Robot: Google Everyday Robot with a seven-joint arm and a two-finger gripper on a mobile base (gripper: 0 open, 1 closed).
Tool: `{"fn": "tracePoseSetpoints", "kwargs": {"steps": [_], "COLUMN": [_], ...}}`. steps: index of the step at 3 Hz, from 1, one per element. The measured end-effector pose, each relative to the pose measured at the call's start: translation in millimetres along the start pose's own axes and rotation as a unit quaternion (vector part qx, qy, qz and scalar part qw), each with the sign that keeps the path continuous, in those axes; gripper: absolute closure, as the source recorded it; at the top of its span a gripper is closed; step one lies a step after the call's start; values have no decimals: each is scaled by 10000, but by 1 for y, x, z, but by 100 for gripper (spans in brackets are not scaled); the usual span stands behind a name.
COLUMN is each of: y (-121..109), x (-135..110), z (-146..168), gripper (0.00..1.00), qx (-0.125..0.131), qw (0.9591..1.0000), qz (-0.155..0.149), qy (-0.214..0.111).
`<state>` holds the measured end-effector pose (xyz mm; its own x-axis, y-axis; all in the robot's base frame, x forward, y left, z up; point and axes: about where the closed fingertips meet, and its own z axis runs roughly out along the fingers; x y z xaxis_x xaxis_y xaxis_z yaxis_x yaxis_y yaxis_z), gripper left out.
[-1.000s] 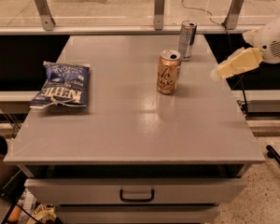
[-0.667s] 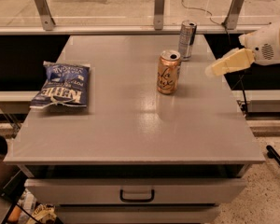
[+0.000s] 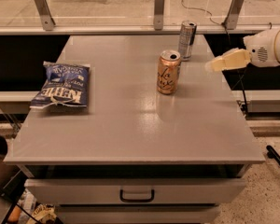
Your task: Move redbull can near blue chip bag
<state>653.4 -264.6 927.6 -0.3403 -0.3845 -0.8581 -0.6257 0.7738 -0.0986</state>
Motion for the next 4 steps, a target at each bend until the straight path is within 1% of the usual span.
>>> {"fn": "tracePoseSetpoints", "kwargs": {"steps": [1, 2, 3, 4], "y": [-22, -22, -29, -40], "x": [-7, -7, -21, -42], "z": [9, 9, 27, 53], "gripper": [0, 0, 0, 0], "qx": [285, 284, 125, -71], "qw": [9991, 9991, 9983, 9944], "qz": [101, 101, -37, -231], "qy": [-284, -284, -560, -1028]}}
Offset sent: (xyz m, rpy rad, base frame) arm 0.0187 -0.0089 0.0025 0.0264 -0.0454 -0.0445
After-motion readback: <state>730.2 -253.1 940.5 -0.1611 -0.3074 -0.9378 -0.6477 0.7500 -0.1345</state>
